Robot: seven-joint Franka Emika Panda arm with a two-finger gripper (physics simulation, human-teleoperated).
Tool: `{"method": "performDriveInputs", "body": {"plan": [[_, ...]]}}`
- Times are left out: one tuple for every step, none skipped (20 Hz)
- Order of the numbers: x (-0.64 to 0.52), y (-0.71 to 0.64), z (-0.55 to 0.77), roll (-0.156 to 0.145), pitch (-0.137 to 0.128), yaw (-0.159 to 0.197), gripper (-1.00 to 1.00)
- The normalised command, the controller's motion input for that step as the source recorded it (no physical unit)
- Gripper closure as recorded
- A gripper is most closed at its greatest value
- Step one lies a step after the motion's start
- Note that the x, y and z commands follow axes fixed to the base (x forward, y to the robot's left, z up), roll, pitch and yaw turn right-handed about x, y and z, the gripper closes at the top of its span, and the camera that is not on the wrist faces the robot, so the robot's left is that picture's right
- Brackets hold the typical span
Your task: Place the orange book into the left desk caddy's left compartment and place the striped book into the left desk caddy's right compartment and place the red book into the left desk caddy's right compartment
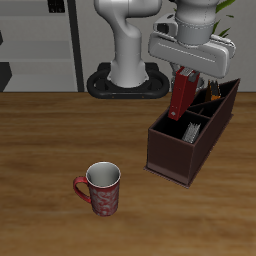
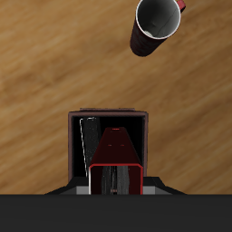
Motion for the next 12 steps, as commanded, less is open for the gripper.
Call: {"method": "performDriveInputs", "body": {"plan": [[0.08, -0.05, -0.20, 0.010, 0.036, 0.024, 1.00], [-0.12, -0.11, -0.08, -0.024, 0.012, -0.024, 1.00], [0.06, -0.03, -0.11, 0.013, 0.012, 0.004, 1.00], [-0.10, -0.08, -0.05, -0.010, 0.010, -0.007, 1.00], [0.07, -0.03, -0.23, 0.001, 0.008, -0.005, 1.00], [0.02, -0.03, -0.17, -0.020, 0.019, 0.000, 1.00], [0.15, 0.02, -0.20, 0.017, 0.048, 0.020, 1.00], [0.09, -0.01, -0.13, 0.003, 0.009, 0.015, 1.00], [-0.12, -0.06, -0.07, -0.010, -0.001, -0.006, 1.00], [0.13, -0.04, -0.21, -0.013, 0.028, -0.009, 1.00], [0.01, -0.05, -0.18, -0.007, 0.021, 0.008, 1.00], [0.04, 0.07, -0.22, 0.000, 0.004, 0.009, 1.00]]}}
